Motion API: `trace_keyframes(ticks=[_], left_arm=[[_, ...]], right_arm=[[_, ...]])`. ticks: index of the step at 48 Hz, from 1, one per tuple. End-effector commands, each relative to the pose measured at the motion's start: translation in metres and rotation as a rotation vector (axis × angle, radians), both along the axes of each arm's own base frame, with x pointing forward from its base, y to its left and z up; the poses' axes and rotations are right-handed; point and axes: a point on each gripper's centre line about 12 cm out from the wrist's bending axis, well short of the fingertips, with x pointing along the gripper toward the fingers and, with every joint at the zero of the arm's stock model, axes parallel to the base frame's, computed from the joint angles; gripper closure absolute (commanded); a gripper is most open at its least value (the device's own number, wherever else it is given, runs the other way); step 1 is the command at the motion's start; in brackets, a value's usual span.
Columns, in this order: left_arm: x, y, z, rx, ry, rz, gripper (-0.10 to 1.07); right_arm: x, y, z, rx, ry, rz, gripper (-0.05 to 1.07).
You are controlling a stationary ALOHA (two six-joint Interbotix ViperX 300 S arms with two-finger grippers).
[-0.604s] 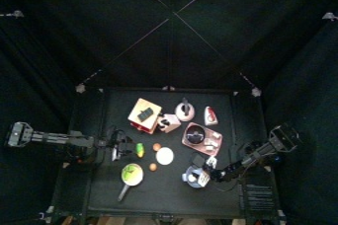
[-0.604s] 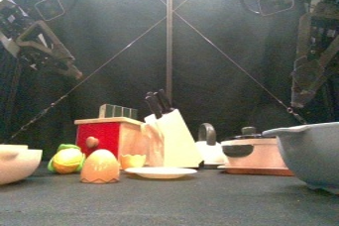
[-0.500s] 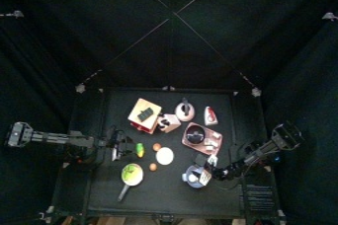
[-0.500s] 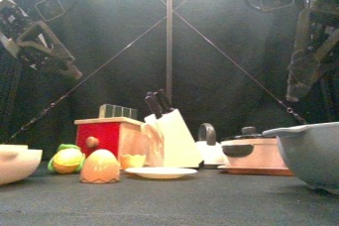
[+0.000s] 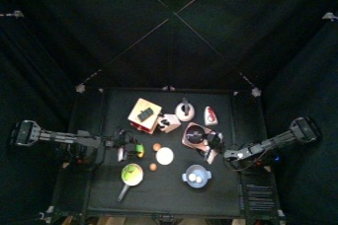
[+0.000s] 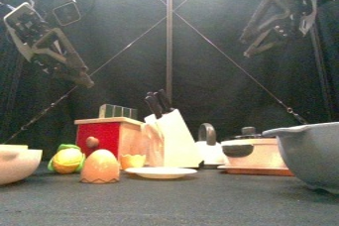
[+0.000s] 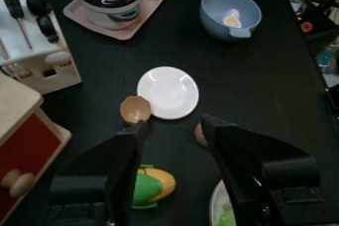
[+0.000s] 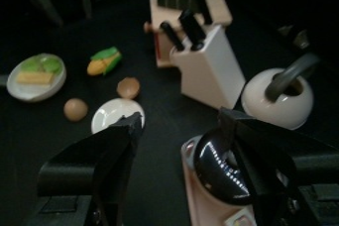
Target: Grab eggshell
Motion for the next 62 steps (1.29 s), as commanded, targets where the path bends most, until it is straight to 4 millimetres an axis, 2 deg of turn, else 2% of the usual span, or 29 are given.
trace_keyframes(ticks=[1, 9, 19, 34, 45, 62], left_arm=[[0.021, 0.006, 0.008, -0.015, -0.016, 0.027, 0.12], [0.047, 0.011, -0.005, -0.05, 0.047, 0.059, 0.12], [0.066, 0.014, -0.027, -0.053, 0.151, 0.071, 0.12], [0.08, 0.029, -0.05, -0.047, 0.29, 0.11, 0.12], [0.091, 0.036, -0.062, -0.031, 0.34, 0.116, 0.13], [0.092, 0.042, -0.075, -0.031, 0.377, 0.127, 0.19]], right_arm=[[-0.005, -0.013, 0.003, -0.032, -0.018, -0.034, 0.08], [-0.008, -0.023, 0.0, -0.08, -0.013, -0.059, 0.08], [-0.009, -0.027, 0.003, -0.119, -0.023, -0.066, 0.08], [0.0, -0.028, -0.023, -0.052, 0.082, -0.1, 0.08], [0.002, -0.029, -0.03, -0.062, 0.111, -0.106, 0.08], [-0.005, -0.03, -0.03, -0.053, 0.099, -0.107, 0.08]])
